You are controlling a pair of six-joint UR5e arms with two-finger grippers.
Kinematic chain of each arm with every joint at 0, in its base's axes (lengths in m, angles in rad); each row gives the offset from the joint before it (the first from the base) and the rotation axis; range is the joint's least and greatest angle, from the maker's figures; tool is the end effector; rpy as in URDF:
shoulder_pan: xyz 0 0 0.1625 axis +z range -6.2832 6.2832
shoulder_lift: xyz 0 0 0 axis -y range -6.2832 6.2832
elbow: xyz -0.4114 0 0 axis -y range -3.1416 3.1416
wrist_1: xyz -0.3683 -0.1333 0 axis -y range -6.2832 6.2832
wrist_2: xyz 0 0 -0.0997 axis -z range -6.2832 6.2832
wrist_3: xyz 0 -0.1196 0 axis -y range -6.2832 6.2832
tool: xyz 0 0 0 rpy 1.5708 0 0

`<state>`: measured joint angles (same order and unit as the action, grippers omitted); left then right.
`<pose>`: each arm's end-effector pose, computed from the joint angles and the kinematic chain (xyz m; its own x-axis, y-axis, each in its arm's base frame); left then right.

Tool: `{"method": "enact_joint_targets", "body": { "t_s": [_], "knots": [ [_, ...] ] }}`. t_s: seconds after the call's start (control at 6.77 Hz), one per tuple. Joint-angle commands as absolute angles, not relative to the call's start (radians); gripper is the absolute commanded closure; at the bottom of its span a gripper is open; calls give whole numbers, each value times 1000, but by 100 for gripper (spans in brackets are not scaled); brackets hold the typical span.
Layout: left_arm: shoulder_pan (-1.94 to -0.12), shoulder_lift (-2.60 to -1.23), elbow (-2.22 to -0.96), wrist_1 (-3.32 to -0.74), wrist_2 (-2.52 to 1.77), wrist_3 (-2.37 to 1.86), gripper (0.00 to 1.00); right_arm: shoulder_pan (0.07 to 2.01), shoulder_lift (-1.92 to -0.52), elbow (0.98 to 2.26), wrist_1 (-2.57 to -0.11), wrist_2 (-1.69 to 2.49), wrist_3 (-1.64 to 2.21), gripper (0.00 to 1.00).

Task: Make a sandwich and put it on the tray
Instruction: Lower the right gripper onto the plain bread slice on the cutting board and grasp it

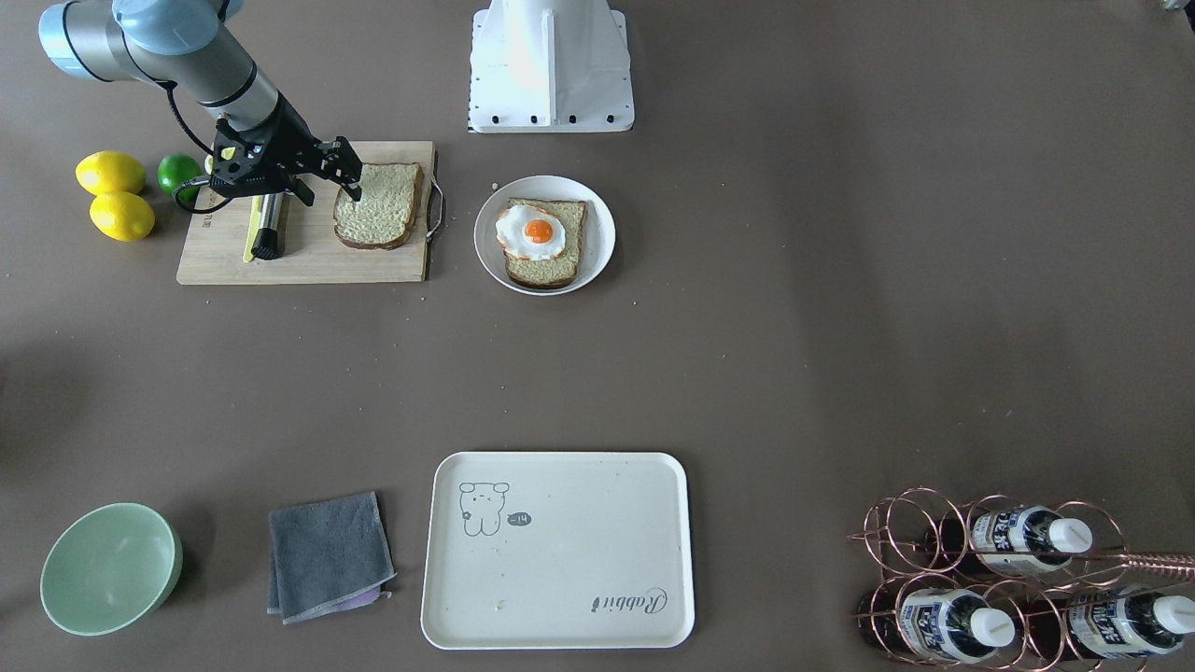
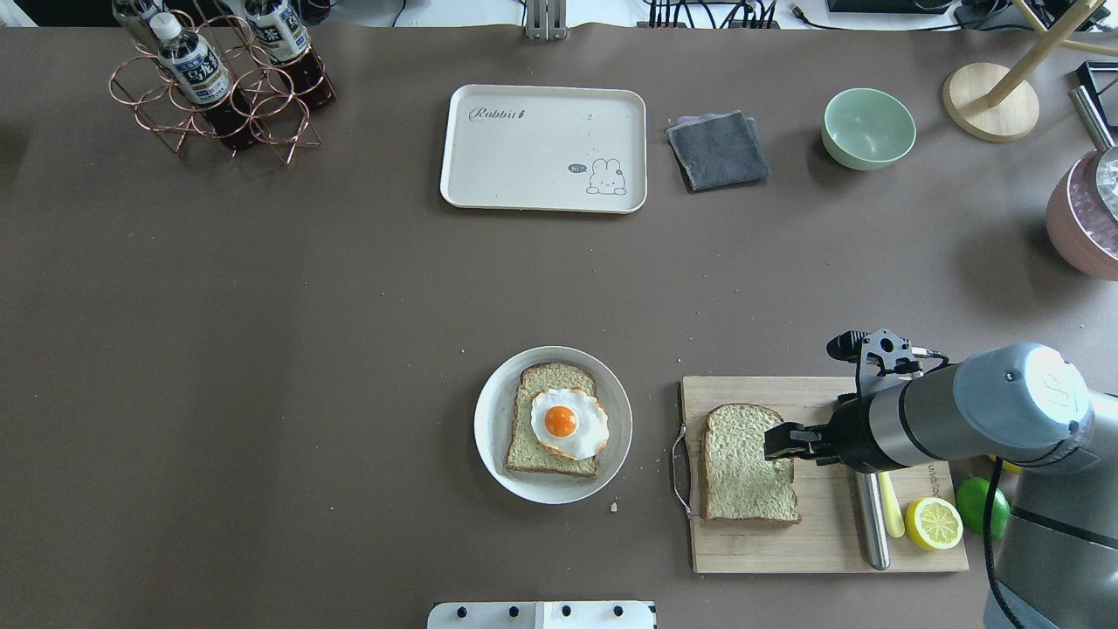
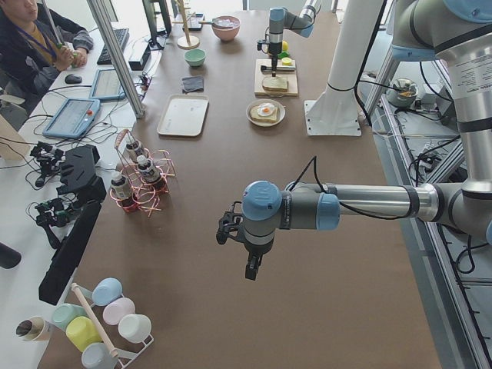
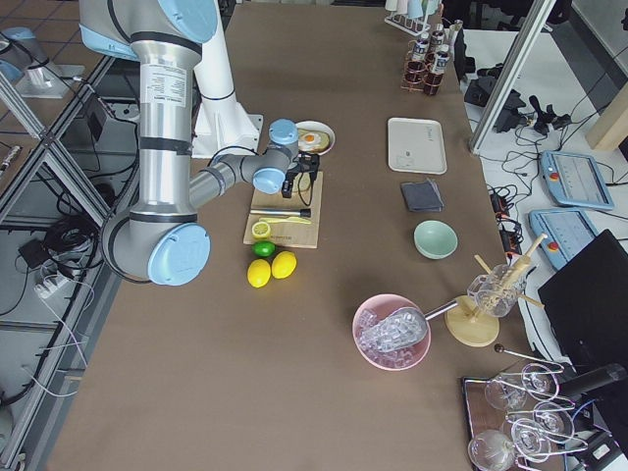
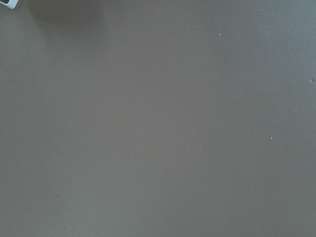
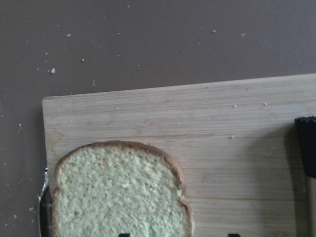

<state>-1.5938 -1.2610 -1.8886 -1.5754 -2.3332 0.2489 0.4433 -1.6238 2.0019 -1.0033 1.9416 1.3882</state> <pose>-0.0586 -0.3424 0.6366 0.7066 0.2386 -0.6662 -0.1559 0.9708 0.1823 -0.3853 -0.2825 0.4218 0.5443 0.0711 0.8359 -0.0361 0.9975 -0.0613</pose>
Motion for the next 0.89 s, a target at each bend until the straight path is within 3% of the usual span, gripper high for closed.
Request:
{"method": "enact_joint_targets", "body": {
  "t_s": [0.0,0.74],
  "knots": [
    [-1594,-1261,-1890,-1575,-2333,249,3,442,-1612,1979,-1000,1941,1388,32],
    [-1594,-1261,-1893,-1575,-2333,249,3,428,-1609,1970,-999,1940,1388,42]
  ]
}}
